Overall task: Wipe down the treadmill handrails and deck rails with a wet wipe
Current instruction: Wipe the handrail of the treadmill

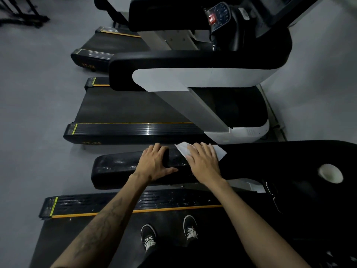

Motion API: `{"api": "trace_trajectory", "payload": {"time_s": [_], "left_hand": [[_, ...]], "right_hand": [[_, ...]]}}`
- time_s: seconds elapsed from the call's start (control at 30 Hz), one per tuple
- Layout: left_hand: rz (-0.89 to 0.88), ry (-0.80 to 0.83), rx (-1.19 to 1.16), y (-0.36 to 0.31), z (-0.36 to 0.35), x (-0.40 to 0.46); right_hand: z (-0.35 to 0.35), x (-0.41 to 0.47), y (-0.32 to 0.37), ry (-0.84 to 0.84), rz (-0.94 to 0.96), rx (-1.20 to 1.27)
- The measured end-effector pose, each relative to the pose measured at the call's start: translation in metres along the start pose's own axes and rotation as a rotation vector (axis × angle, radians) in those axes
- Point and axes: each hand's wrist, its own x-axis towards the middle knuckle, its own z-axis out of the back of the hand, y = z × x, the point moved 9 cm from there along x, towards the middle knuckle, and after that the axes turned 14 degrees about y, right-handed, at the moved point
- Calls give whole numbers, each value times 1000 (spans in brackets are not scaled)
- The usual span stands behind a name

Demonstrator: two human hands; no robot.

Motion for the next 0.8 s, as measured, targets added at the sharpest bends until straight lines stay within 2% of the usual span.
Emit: {"api": "trace_trajectory", "payload": {"time_s": [0.07,0.1,0.2,0.27,0.37,0.47,0.53,0.67,0.73,0.8], "left_hand": [[3,-2,-8,0,0,-1],[3,-1,-13,0,0,-1],[5,-6,-15,-1,1,-2],[10,-4,-13,-2,1,-2],[8,-5,-14,-3,1,-2],[12,-7,-30,-3,1,-3],[17,-6,-44,-2,1,-3],[17,-7,-51,-2,1,-3],[15,-11,-47,-2,1,-3],[14,-17,-45,-2,1,-3]], "right_hand": [[0,-11,-14,-13,78,-35],[1,-15,-24,-23,60,-37],[2,-9,-38,-40,-151,26],[0,-4,-22,-71,-247,88],[-10,-14,16,-128,-91,37],[-14,-39,9,-197,95,-37],[-14,-50,-10,-216,73,-31],[-10,-44,-14,-210,-184,105],[-13,-39,5,-190,-161,113],[-23,-42,16,-168,-36,24]]}}
